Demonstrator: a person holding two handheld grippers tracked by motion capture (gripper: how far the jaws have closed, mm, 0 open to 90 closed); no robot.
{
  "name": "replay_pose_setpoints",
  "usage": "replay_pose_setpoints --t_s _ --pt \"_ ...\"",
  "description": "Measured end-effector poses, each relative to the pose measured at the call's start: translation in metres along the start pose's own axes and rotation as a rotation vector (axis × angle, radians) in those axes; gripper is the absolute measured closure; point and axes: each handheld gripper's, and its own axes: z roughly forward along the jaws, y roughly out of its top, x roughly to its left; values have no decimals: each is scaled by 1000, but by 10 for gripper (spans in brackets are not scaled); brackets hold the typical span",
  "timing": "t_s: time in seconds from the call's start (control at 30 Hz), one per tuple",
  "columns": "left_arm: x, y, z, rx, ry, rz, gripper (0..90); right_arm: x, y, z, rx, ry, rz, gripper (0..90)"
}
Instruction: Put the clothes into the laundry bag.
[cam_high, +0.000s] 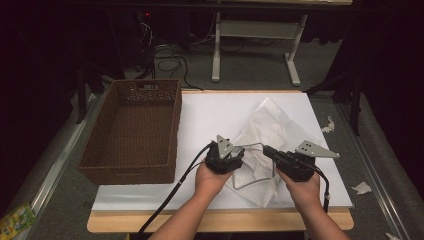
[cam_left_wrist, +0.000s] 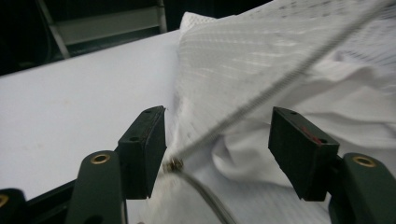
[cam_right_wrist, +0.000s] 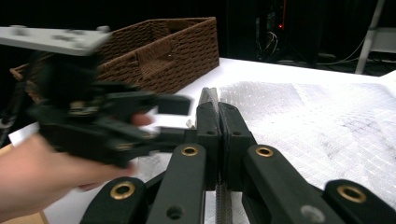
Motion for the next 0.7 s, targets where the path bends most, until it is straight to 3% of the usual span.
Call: replay_pose_setpoints --t_s 0.03,0.13,0.2,0.3,0.33,0.37,0.53,0.7 --pt "5 -1 13 68 8 6 447 0 -1 0 -1 7 -1 892" --pt "9 -2 12 67 3 1 676 3 -2 -1 3 13 -6 890" --pt "13 -2 3 54 11 15 857 3 -3 -1 6 15 -11 889" --pt "21 -4 -27 52 -5 53 882 2 -7 0 18 28 -1 887" --pt "21 -4 -27 52 -5 53 882 2 -7 0 18 28 -1 887" --pt "21 -10 -43 57 -10 66 882 4 -9 1 29 36 -5 880" --pt "17 -27 -60 58 -17 81 883 16 -14 -3 47 65 -27 788" --pt "17 -47 -66 -5 -50 11 877 16 -18 -19 20 36 -12 728"
